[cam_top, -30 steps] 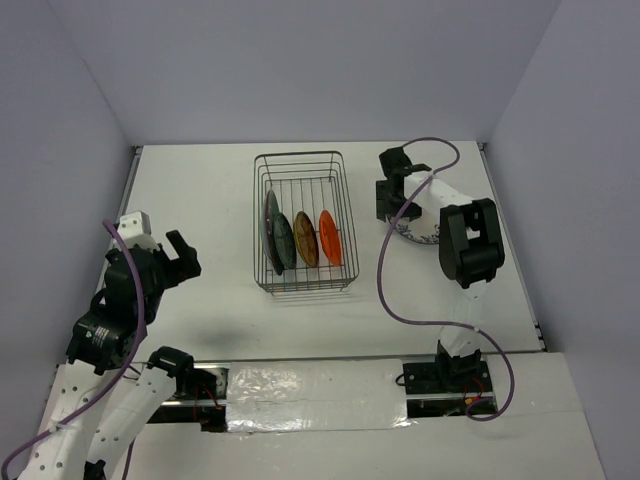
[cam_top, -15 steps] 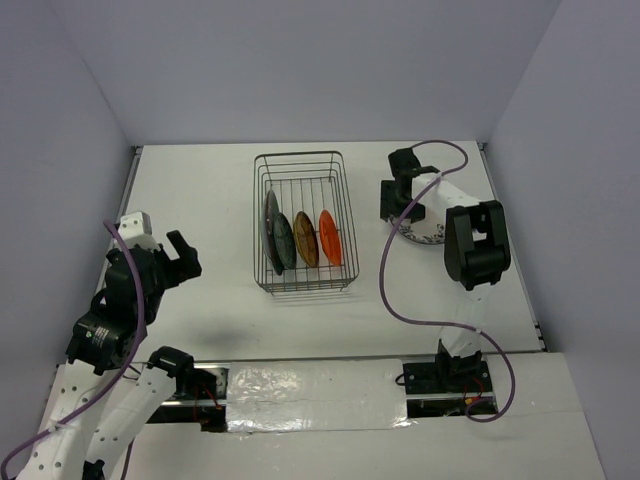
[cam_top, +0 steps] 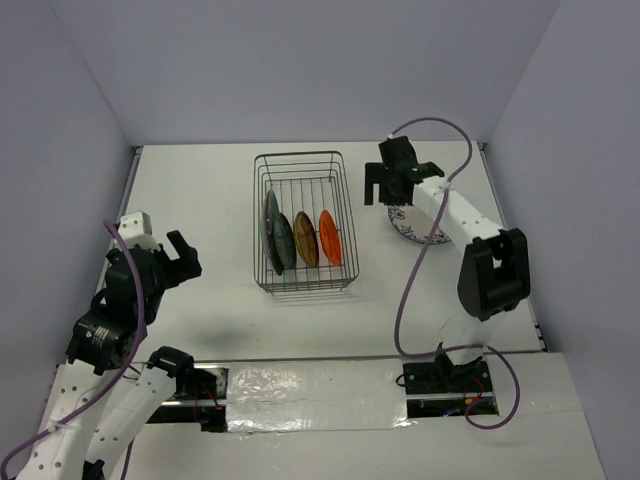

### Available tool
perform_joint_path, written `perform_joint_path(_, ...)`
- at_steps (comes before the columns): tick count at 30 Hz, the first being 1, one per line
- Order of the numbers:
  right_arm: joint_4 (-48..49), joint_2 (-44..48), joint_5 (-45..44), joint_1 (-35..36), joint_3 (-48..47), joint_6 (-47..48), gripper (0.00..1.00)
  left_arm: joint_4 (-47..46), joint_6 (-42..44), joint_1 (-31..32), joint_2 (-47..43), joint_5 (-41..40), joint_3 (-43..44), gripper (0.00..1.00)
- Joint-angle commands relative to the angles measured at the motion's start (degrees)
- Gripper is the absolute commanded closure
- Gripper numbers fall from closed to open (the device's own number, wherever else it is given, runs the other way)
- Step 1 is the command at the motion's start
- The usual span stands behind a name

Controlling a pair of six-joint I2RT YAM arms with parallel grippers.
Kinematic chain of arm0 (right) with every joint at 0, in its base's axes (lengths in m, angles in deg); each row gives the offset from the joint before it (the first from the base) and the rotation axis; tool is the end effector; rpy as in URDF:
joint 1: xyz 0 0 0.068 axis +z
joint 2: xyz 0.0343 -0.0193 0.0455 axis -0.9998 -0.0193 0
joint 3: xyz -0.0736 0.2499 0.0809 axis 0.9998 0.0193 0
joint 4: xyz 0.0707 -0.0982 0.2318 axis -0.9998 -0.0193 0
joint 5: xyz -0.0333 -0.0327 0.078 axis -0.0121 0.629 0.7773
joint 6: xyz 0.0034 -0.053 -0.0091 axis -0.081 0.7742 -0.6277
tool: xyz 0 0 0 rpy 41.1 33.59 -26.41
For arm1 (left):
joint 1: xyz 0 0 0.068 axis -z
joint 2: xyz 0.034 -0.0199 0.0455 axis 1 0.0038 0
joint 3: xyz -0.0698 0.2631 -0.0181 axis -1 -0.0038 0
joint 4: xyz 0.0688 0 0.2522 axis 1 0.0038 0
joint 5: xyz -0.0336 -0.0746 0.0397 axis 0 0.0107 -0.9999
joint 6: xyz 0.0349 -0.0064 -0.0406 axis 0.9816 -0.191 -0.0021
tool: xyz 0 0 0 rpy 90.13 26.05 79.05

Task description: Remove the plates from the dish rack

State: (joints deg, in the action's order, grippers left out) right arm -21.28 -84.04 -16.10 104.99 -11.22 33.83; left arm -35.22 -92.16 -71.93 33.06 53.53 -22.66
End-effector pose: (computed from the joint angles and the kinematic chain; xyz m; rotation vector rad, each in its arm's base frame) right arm 0.3743 0.1002 0.2560 0.0376 2.5011 -0.0569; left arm 0.0970 -0.0153 0.3455 -0.4676 1.8464 -0.1242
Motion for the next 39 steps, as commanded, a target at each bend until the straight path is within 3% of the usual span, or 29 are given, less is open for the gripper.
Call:
perform_joint_path(1,0.0,8.6,-4.6,5.9,-4.2,-1.3,0.00,-1.9,-0.5,0.4,0.2,-0.6,0.2,0.00)
perform_joint_path(4,2.1,14.8,-5.1,12.6,-4.4,-3.1,0.00,-1.8,-0.6,0.4,0.3,-1.0,0.3,0.00)
perform_joint_path(8,16.0,23.5,10.9,21.2,2.9,-8.8,0.00,-1.6,-0.7,0.3,1.0,-1.3,0.3,0.00)
perform_joint_path(10,21.5,23.7,10.3,25.6,5.9,-12.7,0.00,-1.4,-1.0,0.3,1.7,-1.6,0.3,0.00)
perform_joint_path(13,19.4,20.1,3.7,31.5,3.3,-20.2,0.00,-1.5,-0.8,0.4,2.3,-1.4,0.4,0.00)
perform_joint_path(17,21.4,13.7,2.7,37.1,-0.9,-22.6,0.00,-1.6,-0.5,0.4,2.6,-1.1,0.3,0.00)
perform_joint_path(28,23.0,6.5,3.4,38.7,-1.3,-26.5,0.10,-1.8,-0.4,0.6,2.3,-0.7,0.3,0.00)
perform_joint_path(39,24.8,3.6,2.7,38.7,-1.8,-29.0,0.33,-1.7,-0.4,0.7,1.9,-0.8,0.2,0.00)
